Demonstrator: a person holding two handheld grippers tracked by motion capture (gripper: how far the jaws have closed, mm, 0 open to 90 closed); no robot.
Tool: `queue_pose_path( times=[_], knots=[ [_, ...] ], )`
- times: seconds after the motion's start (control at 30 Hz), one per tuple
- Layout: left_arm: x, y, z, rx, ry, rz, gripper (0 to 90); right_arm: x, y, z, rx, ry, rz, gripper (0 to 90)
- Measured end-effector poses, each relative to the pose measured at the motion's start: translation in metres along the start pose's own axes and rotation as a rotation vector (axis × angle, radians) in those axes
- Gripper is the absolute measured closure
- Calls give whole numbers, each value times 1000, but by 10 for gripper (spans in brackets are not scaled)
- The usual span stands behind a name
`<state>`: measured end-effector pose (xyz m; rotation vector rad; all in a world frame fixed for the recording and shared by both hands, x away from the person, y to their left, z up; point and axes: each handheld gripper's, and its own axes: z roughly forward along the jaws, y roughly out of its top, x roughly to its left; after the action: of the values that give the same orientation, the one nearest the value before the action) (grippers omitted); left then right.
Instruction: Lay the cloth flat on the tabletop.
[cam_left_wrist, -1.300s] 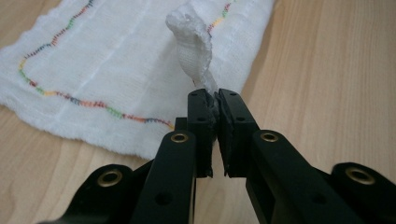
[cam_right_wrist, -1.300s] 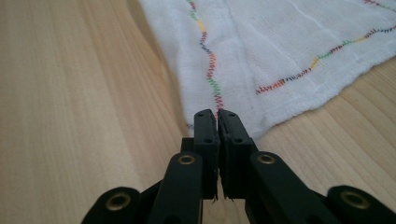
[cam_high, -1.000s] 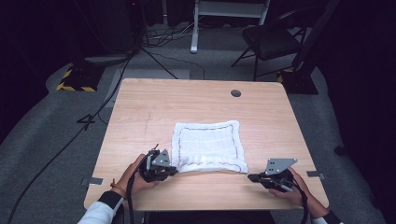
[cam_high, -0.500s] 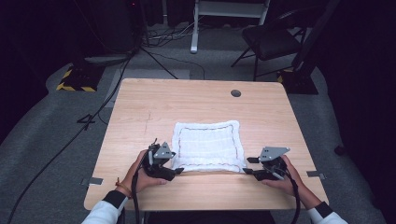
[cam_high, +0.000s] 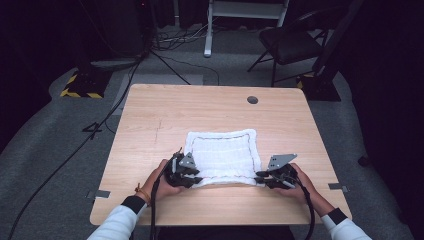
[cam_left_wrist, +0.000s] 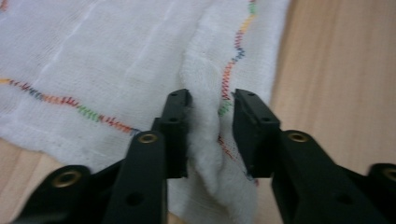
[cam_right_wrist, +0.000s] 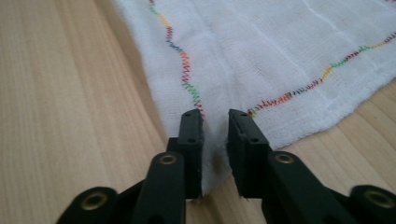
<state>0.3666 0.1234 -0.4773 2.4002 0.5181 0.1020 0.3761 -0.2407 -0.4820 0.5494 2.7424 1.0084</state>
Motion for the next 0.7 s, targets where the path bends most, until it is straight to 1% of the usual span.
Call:
queue_pose_path(
  times=[0.03,0.1,0.17,0.2,0.27,0.33,0.4,0.43,0.47,0.5,0.53,0.57,0.6,0.63,0.7],
  knots=[
    [-3,0,-2,9,9,15,759,2,0,-2,-2,-3,-11,818],
    [-8,-2,-8,-6,-10,29,783,6,-1,-7,-18,3,-18,831],
    [-13,-4,-14,-14,-6,39,790,10,-1,-13,-38,-6,-29,832],
    [-15,-5,-18,-18,-18,38,792,13,-1,-17,-47,0,-33,833],
    [-21,-8,-24,-27,-27,48,793,19,-2,-24,-67,10,-45,830],
    [-28,-11,-28,-28,-49,61,790,27,-5,-30,-72,31,-69,819],
    [-36,-13,-29,-4,-76,83,766,35,-9,-33,-63,46,-81,794],
    [-40,-14,-29,14,-95,90,734,38,-12,-35,-62,56,-82,784],
    [-44,-14,-29,30,-107,108,719,41,-14,-36,-58,65,-82,770],
    [-48,-14,-29,45,-102,126,691,43,-17,-36,-53,67,-80,746],
    [-51,-14,-29,56,-95,125,658,45,-19,-37,-45,64,-79,734],
    [-52,-14,-30,56,-88,120,624,46,-22,-37,-34,59,-80,710],
    [-52,-14,-31,46,-83,114,609,48,-24,-38,-27,52,-76,676],
    [-51,-14,-32,28,-72,107,578,47,-25,-38,-24,36,-74,638],
    [-47,-12,-33,4,-25,60,486,44,-27,-40,-32,8,-51,585]
  ],
)
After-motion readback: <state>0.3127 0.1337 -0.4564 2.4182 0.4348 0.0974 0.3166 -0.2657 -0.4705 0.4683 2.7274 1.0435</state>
